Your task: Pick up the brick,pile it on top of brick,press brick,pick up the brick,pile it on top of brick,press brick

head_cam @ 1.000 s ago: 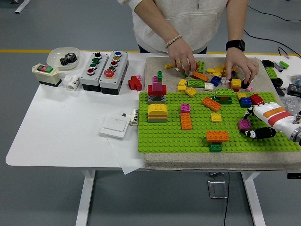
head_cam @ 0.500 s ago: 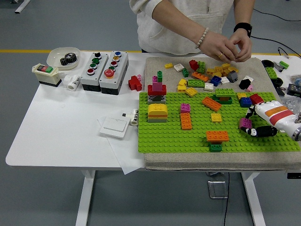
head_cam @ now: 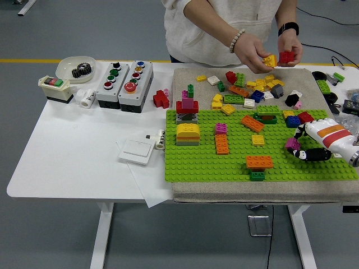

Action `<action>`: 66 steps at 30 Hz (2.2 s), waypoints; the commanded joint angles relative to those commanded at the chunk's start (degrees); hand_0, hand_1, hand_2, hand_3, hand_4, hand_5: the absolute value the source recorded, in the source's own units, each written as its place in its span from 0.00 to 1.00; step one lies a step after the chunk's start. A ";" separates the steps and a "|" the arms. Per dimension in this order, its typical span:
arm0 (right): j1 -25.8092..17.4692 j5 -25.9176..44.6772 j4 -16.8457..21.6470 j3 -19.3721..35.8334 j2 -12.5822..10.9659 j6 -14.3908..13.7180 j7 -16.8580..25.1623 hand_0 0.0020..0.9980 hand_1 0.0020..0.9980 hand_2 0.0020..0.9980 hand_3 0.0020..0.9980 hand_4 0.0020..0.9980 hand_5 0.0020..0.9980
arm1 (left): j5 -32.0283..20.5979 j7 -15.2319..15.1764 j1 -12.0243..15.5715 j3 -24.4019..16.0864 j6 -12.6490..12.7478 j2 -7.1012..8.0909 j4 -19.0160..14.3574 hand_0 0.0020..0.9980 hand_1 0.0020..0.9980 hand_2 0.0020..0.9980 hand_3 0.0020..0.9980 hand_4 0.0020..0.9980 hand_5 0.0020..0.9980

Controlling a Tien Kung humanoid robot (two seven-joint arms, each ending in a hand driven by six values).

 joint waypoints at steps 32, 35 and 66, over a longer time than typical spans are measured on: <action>-5.25 -0.54 24.27 3.96 -8.45 1.48 -0.89 0.41 0.50 0.53 0.50 0.70 0.60 | -0.22 -0.09 0.39 0.00 -0.10 -0.12 0.20 0.75 0.74 0.74 0.59 0.65 0.67; -5.66 -1.03 27.81 2.27 -9.58 2.14 -1.00 0.41 0.50 0.53 0.50 0.70 0.60 | 0.06 0.03 0.54 -0.16 -0.11 -0.13 0.22 0.75 0.74 0.74 0.59 0.65 0.67; -3.67 -2.20 27.59 -3.12 -9.08 2.84 -0.66 0.42 0.50 0.53 0.51 0.73 0.60 | 0.68 0.20 0.51 -0.30 -0.10 -0.04 0.11 0.75 0.74 0.74 0.59 0.65 0.67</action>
